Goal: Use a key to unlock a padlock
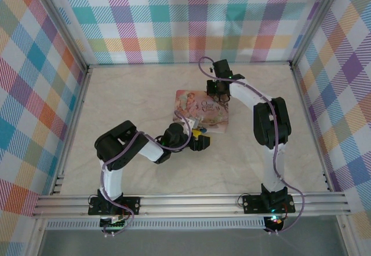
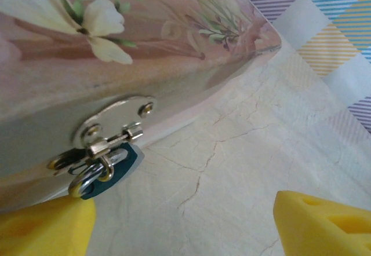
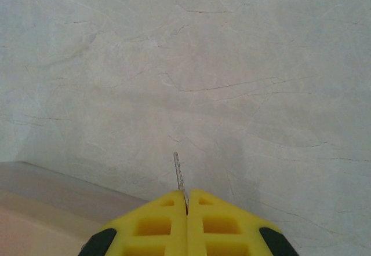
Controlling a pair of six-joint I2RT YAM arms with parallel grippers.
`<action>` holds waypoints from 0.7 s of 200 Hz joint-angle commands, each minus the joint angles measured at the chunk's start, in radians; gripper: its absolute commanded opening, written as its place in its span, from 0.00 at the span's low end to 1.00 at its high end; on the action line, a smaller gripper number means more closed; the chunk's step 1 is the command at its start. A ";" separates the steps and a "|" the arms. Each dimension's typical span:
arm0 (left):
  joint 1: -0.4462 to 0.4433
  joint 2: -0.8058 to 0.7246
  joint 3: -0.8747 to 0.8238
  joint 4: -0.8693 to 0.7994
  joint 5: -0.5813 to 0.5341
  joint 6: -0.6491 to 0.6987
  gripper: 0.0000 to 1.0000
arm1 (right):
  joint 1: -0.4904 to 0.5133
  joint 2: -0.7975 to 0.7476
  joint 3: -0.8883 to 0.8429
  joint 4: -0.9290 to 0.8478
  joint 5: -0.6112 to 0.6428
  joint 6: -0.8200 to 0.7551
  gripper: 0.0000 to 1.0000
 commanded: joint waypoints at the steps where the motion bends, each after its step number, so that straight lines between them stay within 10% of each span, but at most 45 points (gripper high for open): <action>1: -0.013 0.011 0.025 0.004 -0.168 -0.007 0.84 | 0.031 -0.002 -0.051 -0.114 -0.047 0.012 0.00; 140: 0.023 -0.074 0.039 0.011 0.084 -0.023 0.62 | 0.045 -0.034 -0.080 -0.105 -0.041 0.019 0.00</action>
